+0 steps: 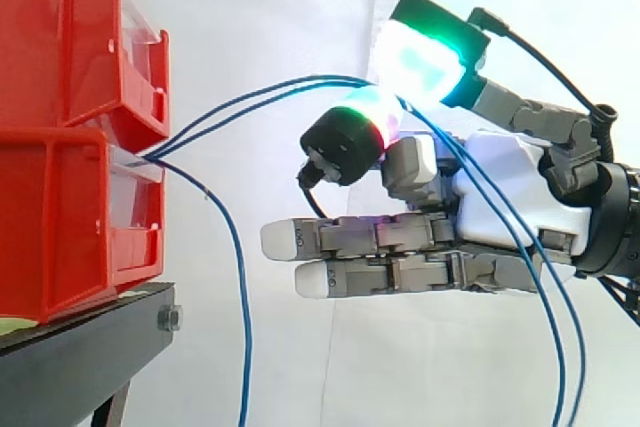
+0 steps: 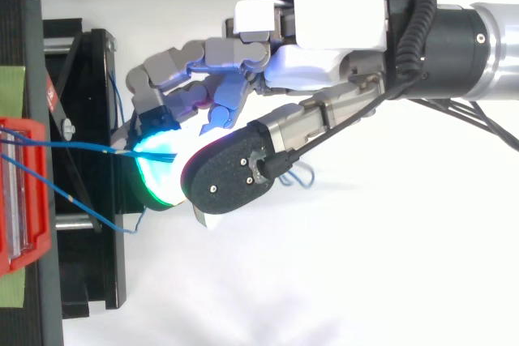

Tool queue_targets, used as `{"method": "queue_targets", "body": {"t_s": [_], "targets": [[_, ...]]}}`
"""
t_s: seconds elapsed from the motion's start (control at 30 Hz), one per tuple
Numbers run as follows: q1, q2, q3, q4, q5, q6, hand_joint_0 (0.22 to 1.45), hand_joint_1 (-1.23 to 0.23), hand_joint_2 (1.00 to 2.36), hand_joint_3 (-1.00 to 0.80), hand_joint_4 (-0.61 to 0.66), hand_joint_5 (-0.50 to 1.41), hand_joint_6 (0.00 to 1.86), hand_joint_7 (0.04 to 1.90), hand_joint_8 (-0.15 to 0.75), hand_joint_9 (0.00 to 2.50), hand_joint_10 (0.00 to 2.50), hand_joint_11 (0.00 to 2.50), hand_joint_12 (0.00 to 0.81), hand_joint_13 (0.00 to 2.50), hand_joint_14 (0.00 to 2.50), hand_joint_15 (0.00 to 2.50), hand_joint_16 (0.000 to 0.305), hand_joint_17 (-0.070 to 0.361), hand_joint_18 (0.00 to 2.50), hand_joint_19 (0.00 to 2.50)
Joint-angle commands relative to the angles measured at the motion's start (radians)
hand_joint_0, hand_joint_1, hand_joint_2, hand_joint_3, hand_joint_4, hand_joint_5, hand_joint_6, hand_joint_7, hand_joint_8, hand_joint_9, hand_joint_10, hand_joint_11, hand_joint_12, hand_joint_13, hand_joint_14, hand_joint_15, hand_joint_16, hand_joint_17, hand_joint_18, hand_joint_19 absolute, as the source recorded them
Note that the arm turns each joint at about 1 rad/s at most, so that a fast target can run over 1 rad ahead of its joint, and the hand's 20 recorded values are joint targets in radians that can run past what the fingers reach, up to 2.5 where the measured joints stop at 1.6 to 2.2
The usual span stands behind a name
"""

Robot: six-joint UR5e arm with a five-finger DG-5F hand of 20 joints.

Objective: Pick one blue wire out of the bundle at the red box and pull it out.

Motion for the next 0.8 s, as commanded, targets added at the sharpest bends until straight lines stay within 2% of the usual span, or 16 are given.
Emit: {"method": "queue_targets", "body": {"t_s": [0.0, 0.2, 0.33, 0.6, 0.7, 0.73, 0.77], "targets": [[0.000, 0.000, 0.001, 0.000, 0.000, 0.000, 0.49, -0.52, 1.01, -0.35, 0.17, 0.00, 0.50, 1.63, 0.220, 1.09, 0.02, 0.56, 0.389, 0.33, 0.01, 0.22, 0.062, 0.139, 0.16, 0.39], [0.000, 0.000, 0.001, 0.000, -0.001, 0.000, 0.50, -0.51, 1.01, -0.37, 0.18, 0.01, 0.51, 1.64, 0.218, 1.18, 0.02, 0.58, 0.386, 0.39, 0.01, 0.23, 0.061, 0.137, 0.21, 0.40], [0.000, 0.000, 0.000, 0.000, 0.000, 0.000, 0.55, -0.47, 1.01, -0.35, 0.17, 0.02, 0.51, 1.62, 0.186, 1.25, 0.02, 0.58, 0.362, 0.44, 0.01, 0.23, 0.056, 0.126, 0.26, 0.41], [0.000, 0.000, 0.001, 0.000, 0.000, 0.000, 0.57, -0.46, 1.01, -0.32, 0.22, 0.02, 0.50, 1.55, 0.177, 1.29, 0.02, 0.55, 0.359, 0.47, 0.01, 0.23, 0.055, 0.124, 0.28, 0.42], [0.000, 0.000, 0.001, 0.000, 0.000, 0.000, 0.57, -0.49, 1.01, -0.30, 0.19, 0.02, 0.50, 1.60, 0.189, 1.28, 0.03, 0.58, 0.360, 0.47, 0.01, 0.24, 0.055, 0.123, 0.28, 0.42], [0.000, 0.002, 0.000, 0.000, 0.000, 0.000, 0.56, -0.54, 1.02, -0.30, 0.18, 0.03, 0.50, 1.67, 0.196, 1.30, 0.03, 0.60, 0.362, 0.47, 0.01, 0.24, 0.055, 0.124, 0.28, 0.42], [0.000, 0.000, 0.000, 0.000, 0.002, 0.000, 0.56, -0.58, 1.02, -0.30, 0.18, 0.02, 0.53, 1.64, 0.201, 1.31, 0.03, 0.65, 0.364, 0.48, 0.01, 0.25, 0.055, 0.123, 0.29, 0.42]]}}
